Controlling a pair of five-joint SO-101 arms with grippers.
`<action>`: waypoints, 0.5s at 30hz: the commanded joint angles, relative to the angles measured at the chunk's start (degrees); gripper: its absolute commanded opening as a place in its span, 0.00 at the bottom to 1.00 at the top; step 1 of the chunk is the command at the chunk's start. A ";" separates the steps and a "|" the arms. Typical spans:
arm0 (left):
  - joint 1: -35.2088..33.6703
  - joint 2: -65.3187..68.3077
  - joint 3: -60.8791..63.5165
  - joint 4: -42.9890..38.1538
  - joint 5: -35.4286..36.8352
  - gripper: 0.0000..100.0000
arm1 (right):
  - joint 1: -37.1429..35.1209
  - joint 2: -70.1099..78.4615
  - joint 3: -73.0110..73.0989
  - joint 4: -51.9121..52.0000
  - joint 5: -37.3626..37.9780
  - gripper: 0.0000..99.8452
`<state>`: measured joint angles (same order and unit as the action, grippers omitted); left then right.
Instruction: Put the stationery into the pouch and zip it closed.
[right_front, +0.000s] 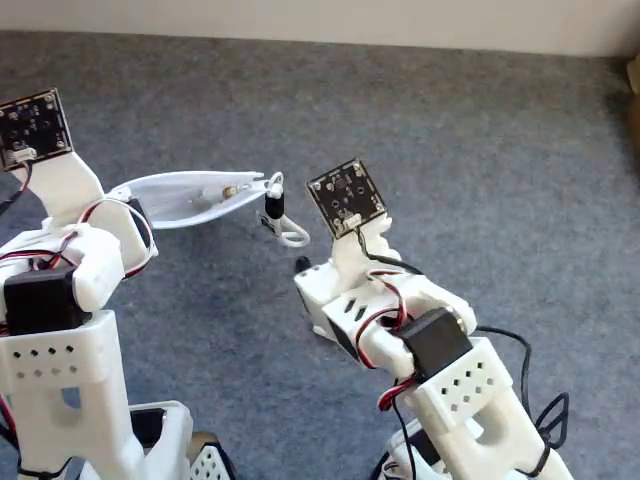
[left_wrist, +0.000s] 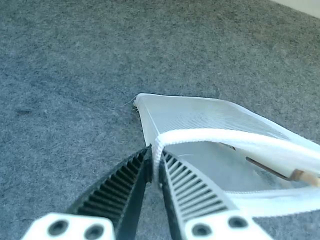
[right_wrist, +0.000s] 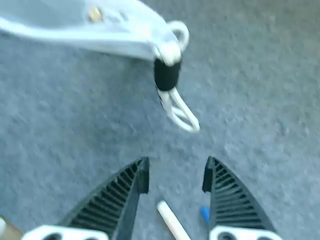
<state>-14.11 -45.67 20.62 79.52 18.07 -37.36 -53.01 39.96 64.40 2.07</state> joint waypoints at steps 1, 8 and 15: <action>-1.19 -0.92 -0.40 -1.05 -0.53 0.01 | 1.71 0.57 1.54 2.68 4.48 0.17; -1.19 -0.92 -0.40 -0.97 -0.53 0.01 | 5.93 11.38 7.87 2.51 13.10 0.17; -1.19 -0.92 0.75 -1.14 -0.53 0.01 | 9.19 22.37 7.78 2.33 21.36 0.17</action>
<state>-14.11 -46.37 21.67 79.43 17.98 -29.71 -33.41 48.31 66.68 20.00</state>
